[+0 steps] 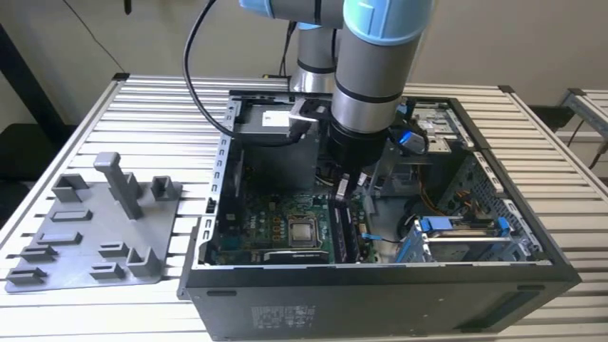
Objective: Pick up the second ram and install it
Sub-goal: 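Press down the second ram until it locks into place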
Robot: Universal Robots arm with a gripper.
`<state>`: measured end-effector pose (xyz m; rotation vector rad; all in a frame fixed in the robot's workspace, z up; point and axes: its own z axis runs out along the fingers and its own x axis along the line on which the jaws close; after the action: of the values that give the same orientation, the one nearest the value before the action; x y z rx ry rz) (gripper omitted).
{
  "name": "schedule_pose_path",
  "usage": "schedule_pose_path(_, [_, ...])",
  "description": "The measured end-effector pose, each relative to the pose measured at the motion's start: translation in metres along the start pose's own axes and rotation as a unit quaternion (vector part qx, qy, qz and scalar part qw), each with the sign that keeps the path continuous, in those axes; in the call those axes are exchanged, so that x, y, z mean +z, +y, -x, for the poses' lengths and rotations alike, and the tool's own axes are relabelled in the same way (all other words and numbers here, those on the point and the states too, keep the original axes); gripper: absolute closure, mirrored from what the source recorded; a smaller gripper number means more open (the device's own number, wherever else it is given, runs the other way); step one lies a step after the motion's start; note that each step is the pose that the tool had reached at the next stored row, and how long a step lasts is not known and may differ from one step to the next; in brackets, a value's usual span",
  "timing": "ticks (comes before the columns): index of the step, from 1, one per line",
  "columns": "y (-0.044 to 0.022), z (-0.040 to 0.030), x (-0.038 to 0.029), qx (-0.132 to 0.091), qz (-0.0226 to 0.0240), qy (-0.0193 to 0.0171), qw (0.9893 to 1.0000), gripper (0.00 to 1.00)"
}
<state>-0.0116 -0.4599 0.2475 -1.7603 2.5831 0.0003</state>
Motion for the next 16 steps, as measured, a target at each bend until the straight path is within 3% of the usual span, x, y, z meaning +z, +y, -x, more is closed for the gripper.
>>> schedule_pose_path(4, [0.0001, 0.0, 0.0002, -0.026, -0.0003, -0.0005, 0.9997, 0.89])
schedule_pose_path(8, [0.0001, -0.0001, 0.0007, -0.057, -0.0005, -0.0008, 0.9984, 0.89])
schedule_pose_path(12, [0.0002, -0.0001, 0.0017, -0.093, -0.0003, -0.0014, 0.9957, 0.89])
schedule_pose_path(16, [0.0001, -0.0001, 0.0032, -0.13, -0.0008, -0.0021, 0.9916, 0.89])
